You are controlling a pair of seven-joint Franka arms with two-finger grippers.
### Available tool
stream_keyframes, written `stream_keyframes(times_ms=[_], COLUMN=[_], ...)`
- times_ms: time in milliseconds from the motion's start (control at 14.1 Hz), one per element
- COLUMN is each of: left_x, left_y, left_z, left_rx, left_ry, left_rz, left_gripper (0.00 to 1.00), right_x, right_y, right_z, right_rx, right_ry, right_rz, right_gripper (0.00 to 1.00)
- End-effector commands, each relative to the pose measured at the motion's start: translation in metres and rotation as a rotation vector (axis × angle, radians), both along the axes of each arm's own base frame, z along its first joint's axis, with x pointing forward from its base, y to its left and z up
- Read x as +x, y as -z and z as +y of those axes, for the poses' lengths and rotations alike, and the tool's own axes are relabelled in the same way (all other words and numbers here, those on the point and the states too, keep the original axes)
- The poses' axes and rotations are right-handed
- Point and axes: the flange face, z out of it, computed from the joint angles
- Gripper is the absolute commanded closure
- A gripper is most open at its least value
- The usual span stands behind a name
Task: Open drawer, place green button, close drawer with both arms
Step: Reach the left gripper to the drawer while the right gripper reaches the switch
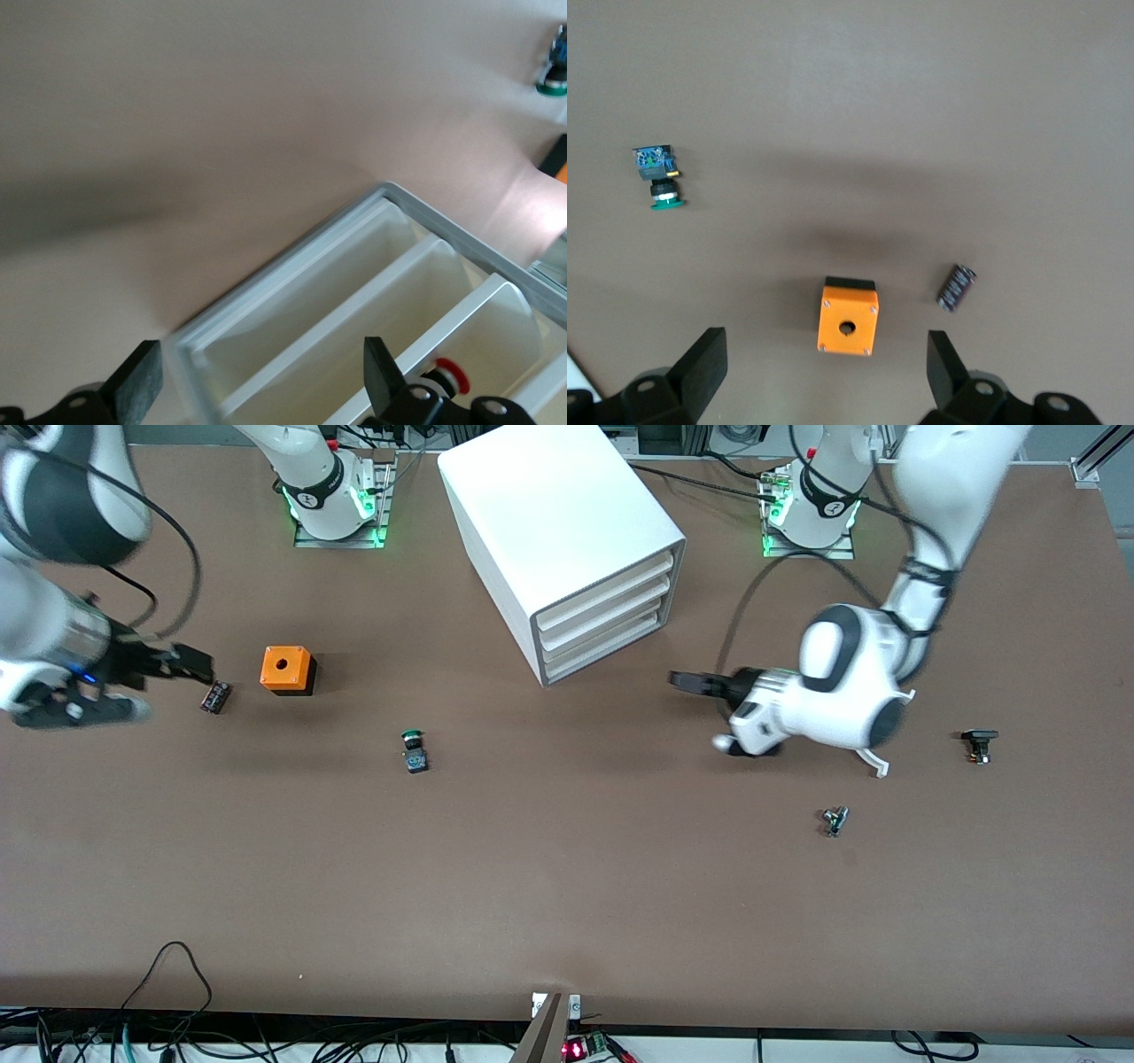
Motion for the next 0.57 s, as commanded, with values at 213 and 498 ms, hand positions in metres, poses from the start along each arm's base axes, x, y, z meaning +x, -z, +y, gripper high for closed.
stream_keyframes(times_ms=[213, 498], left_x=[-0.061, -0.081], left_y=[0.046, 0.056], left_z=[-0.061, -0.075], left_rx=[-0.038, -0.029], left_ry=[-0.015, -0.003], left_rz=[0.078, 0.079], left_gripper=[0.00, 0.01], right_x=[0.020, 0.023], right_y=[0.056, 0.128], right_z=[0.089, 0.148], right_rx=[0.043, 0.023], right_ry=[-0.043, -0.059], right_rz=[0.029, 0.046], right_gripper=[0.00, 0.00])
